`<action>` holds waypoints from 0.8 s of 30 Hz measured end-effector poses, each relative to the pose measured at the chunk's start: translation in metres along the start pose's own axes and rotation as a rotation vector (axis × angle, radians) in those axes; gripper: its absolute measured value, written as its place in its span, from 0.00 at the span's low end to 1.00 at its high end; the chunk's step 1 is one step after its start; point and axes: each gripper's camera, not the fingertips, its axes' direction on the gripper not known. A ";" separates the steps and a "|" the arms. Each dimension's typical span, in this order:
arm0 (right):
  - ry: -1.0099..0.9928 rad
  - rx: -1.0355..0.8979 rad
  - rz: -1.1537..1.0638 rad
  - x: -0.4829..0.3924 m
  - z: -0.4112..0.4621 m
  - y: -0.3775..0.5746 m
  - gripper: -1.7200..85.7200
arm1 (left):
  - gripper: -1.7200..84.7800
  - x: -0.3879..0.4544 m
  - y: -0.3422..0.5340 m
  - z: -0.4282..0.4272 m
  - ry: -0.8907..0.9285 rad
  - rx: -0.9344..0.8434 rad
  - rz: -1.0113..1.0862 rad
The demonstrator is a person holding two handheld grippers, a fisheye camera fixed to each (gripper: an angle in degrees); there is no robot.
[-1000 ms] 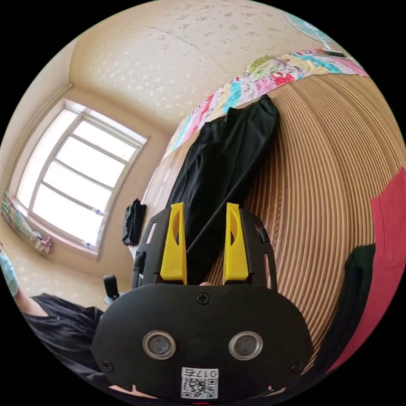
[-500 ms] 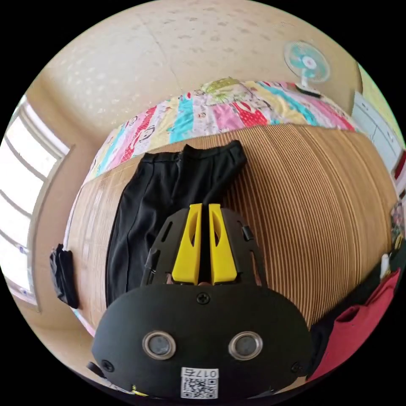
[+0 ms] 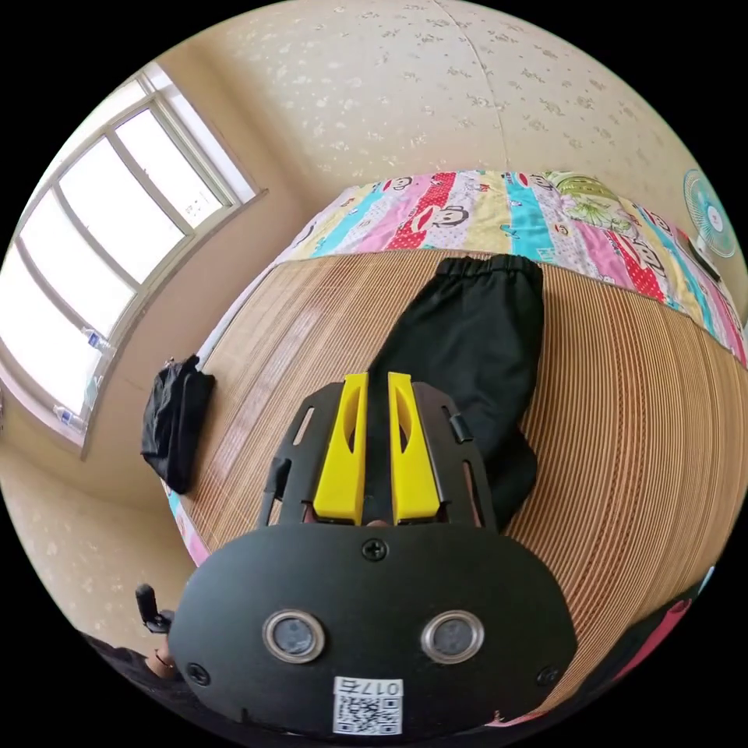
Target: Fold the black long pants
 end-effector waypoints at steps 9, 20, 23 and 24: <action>-0.134 -0.039 -0.019 0.019 -0.078 0.289 0.09 | 0.12 0.037 -0.009 0.008 0.013 0.061 0.116; -0.264 -0.198 0.051 -0.006 -0.072 0.400 0.11 | 0.12 0.109 -0.064 0.081 -0.214 -0.057 0.217; -0.246 -0.251 0.043 -0.006 -0.068 0.410 0.09 | 0.08 0.120 -0.053 0.098 -0.282 -0.066 0.197; -0.264 -0.231 0.073 -0.002 -0.074 0.415 0.08 | 0.07 0.124 -0.049 0.100 -0.291 -0.067 0.208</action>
